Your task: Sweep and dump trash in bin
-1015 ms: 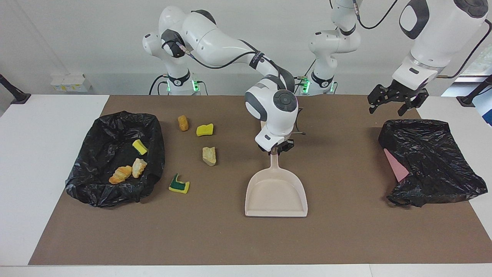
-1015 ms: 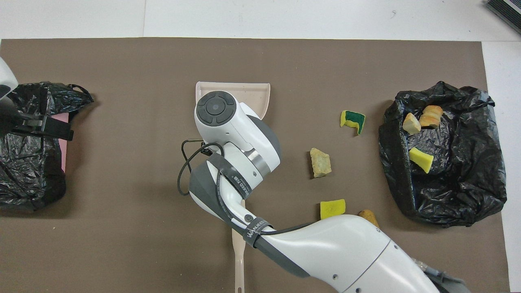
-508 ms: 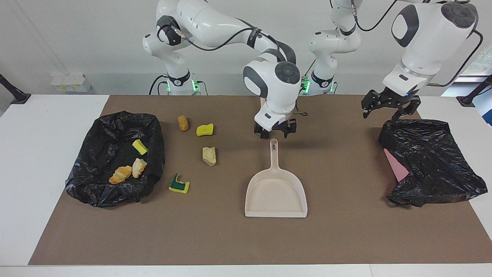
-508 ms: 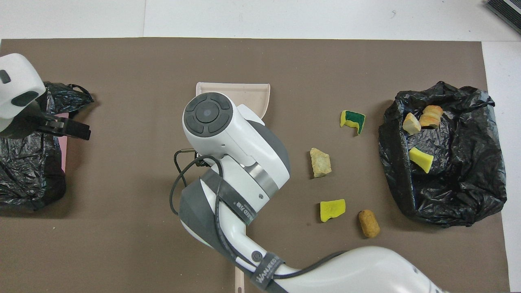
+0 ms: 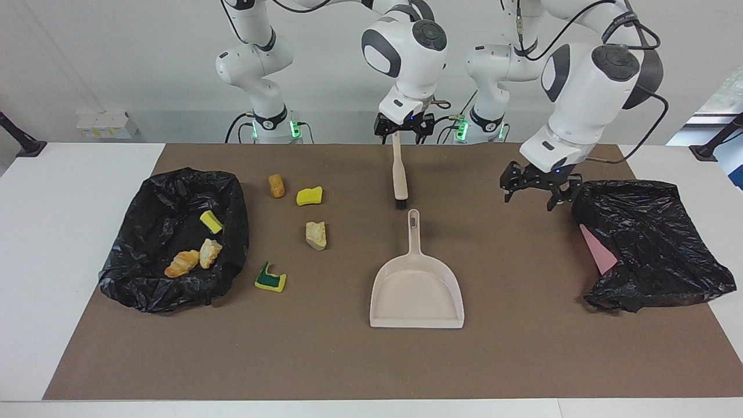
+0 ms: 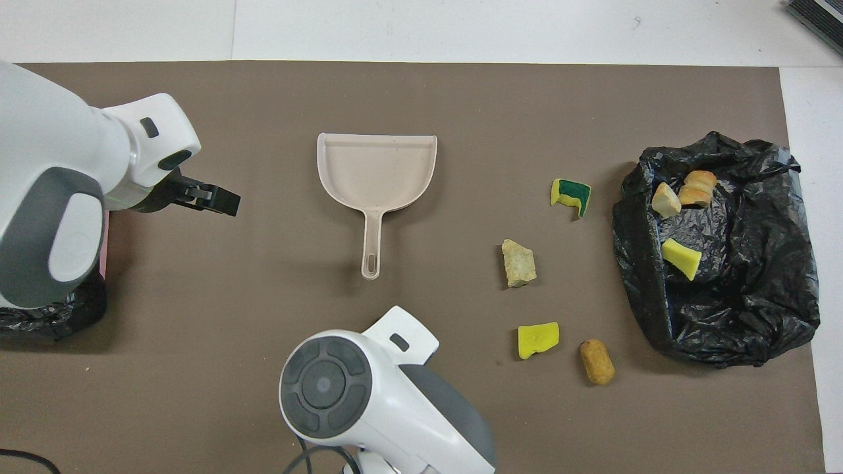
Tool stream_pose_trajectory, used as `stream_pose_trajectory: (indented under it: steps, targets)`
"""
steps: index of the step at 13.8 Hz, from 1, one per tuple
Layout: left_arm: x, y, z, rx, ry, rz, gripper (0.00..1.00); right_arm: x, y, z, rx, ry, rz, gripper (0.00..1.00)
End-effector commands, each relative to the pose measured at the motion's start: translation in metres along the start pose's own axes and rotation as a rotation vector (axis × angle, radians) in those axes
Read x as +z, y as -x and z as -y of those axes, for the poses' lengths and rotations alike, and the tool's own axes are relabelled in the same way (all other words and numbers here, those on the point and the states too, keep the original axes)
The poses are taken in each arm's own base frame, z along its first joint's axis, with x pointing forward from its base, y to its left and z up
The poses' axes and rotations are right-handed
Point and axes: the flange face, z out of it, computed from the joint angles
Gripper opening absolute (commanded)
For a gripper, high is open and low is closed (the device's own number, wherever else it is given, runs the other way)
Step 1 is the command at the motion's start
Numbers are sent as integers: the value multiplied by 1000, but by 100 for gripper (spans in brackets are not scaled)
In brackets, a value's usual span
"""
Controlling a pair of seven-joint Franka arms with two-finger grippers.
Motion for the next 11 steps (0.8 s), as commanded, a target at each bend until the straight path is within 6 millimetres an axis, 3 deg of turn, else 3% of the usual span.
stream_pose_trajectory:
  steps: [1, 3, 4, 6, 7, 8, 10, 11]
  targets:
    - [31, -13, -30, -26, -1, -1, 100, 41, 28, -26, 63, -59, -9, 100]
    - [59, -23, -61, -88, -2, 6, 100, 79, 54, -6, 63, -54, -8, 100]
    - [68, -24, -82, -111, -3, 4, 100, 96, 60, 1, 94, -70, -23, 100]
    - [77, -22, -103, -128, 3, -8, 100, 119, 75, 11, 87, -66, -24, 100]
    - [89, -18, -132, -121, 9, -22, 100, 126, 79, 11, 88, -56, -18, 100]
    - [106, -20, -147, -140, 20, -45, 100, 129, 81, 8, 90, -47, -14, 100]
    - [123, -17, -172, -120, 25, -46, 100, 131, 80, 7, 99, -46, -10, 100]
    - [127, -14, -179, -110, 25, -41, 100, 132, 79, 6, 107, -51, -5, 93]
